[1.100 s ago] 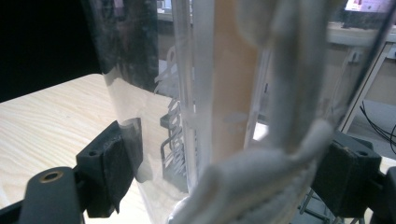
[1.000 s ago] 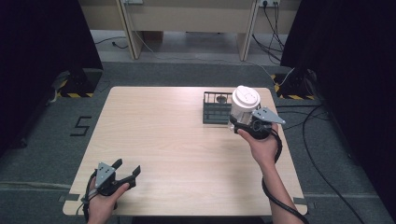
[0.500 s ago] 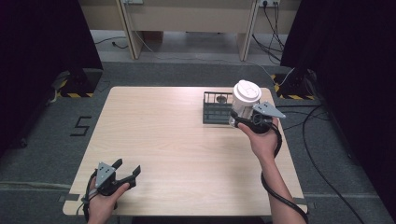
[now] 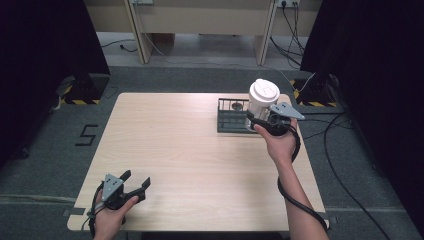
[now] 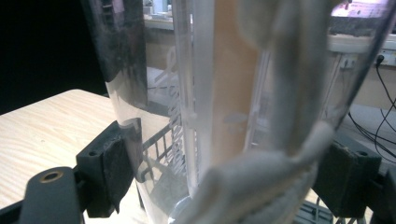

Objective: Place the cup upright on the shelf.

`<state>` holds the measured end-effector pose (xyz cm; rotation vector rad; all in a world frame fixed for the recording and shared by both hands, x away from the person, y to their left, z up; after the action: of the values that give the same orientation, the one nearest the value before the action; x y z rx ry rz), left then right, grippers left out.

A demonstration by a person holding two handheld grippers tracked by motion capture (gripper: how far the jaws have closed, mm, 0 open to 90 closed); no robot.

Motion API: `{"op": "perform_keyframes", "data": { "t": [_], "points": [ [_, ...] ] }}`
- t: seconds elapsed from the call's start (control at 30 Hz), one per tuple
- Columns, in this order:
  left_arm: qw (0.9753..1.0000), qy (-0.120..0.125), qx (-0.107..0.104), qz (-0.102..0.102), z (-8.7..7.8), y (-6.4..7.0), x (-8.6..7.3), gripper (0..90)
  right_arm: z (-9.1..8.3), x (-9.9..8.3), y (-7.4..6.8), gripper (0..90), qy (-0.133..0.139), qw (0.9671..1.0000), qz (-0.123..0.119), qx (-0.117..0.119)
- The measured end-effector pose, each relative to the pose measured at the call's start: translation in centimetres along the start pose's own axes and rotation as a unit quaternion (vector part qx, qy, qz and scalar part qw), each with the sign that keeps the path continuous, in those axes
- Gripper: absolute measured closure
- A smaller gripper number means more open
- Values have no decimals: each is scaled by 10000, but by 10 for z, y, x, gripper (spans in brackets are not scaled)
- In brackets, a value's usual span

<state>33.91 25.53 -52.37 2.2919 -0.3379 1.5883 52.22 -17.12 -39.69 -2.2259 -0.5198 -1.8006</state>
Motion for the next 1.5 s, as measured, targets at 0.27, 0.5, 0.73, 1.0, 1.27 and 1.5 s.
{"op": "perform_keyframes", "data": {
  "t": [0.27,0.5,0.73,1.0,1.27,1.5],
  "points": [
    [10000,1,-3,0,0,0,0,192,7,11,2,185,50,10000,9,-52],
    [10000,2,-7,-3,0,0,0,193,14,17,4,185,68,9999,23,-103],
    [10000,2,-12,-3,0,0,0,193,21,23,7,184,71,9998,54,-167],
    [10000,3,-17,-5,0,0,0,193,30,25,10,184,54,9996,84,-246],
    [10000,3,-18,-9,0,0,0,194,39,26,10,184,25,9995,113,-300],
    [10000,-4,-28,-8,0,0,0,195,46,28,11,184,19,9993,135,-345]
  ]
}}
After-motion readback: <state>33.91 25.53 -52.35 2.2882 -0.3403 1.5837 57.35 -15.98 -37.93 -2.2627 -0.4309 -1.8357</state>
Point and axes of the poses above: each handheld gripper's, and its own axes: z roughly forward along the jaws, x roughly out of its top, y roughly to its right, the point moved 5 cm from there along z, roughly forward along the jaws, and after that the axes turned 3 degrees about -x, right-handed, at the moved point
